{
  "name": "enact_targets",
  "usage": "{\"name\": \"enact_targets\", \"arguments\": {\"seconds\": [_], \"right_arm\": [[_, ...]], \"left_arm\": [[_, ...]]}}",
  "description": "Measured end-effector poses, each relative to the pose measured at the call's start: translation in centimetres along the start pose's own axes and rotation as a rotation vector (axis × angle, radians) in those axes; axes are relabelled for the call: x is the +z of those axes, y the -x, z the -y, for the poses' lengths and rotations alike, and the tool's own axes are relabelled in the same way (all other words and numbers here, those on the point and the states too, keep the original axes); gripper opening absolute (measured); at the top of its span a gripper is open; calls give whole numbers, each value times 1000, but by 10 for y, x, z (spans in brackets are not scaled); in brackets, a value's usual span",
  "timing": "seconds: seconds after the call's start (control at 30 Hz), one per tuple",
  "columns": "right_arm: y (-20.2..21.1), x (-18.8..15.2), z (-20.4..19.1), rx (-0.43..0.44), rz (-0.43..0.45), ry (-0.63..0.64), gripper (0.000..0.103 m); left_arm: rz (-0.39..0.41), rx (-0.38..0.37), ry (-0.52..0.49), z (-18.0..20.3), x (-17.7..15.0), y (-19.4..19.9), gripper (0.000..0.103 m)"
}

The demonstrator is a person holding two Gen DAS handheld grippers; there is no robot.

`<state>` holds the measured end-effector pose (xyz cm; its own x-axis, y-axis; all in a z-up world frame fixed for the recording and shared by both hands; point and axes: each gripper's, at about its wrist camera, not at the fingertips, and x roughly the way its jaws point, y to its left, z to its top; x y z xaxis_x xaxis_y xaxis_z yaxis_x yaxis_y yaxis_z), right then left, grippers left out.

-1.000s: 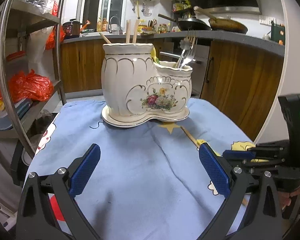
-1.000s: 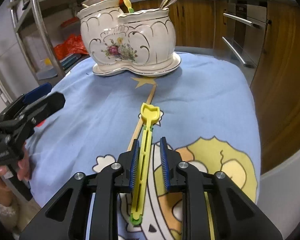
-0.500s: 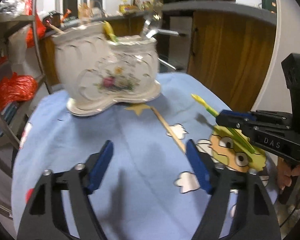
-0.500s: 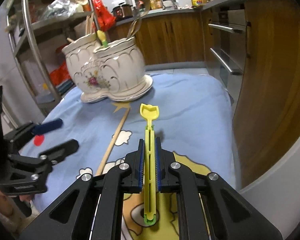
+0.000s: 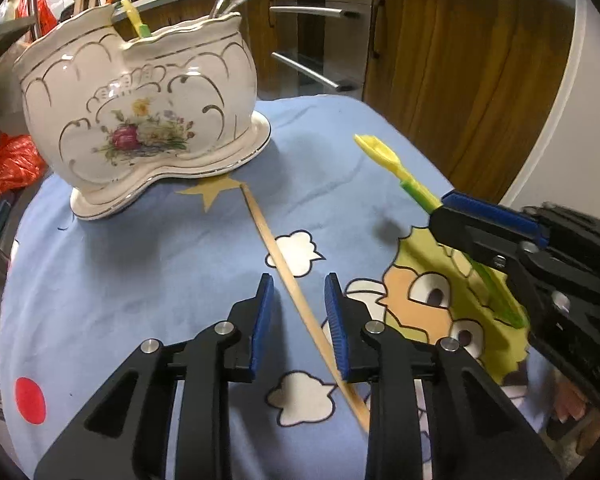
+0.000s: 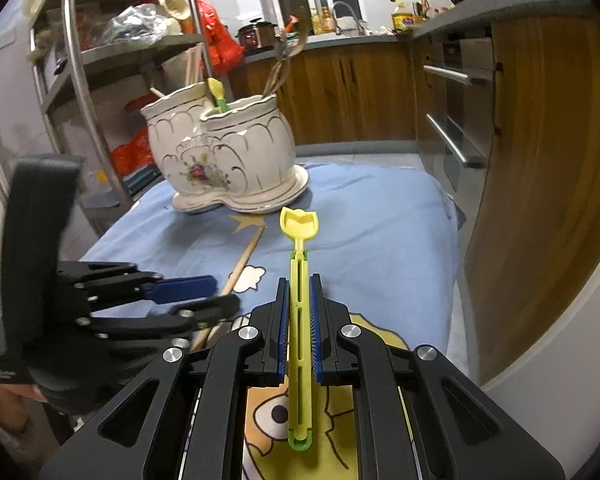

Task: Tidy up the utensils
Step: 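Grasp the last chopstick with the left tool, then lift the yellow spoon over the short cup while the left tool lifts the chopstick over the tall cup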

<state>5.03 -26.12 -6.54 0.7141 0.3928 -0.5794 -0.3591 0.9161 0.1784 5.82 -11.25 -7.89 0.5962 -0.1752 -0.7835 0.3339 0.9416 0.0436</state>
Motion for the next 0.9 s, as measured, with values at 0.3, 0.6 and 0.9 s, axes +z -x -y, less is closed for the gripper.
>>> {"name": "enact_targets", "arguments": {"seconds": [0.3, 0.6, 0.9], "right_arm": [[4, -2, -4, 19, 32, 23, 11], [11, 1, -6, 33, 87, 17, 11], [23, 13, -26, 56, 172, 44, 11]], "left_arm": [[-15, 49, -55, 2, 3, 1, 8], [77, 5, -36, -34, -15, 40, 6], [301, -28, -32, -72, -22, 99, 6]]}}
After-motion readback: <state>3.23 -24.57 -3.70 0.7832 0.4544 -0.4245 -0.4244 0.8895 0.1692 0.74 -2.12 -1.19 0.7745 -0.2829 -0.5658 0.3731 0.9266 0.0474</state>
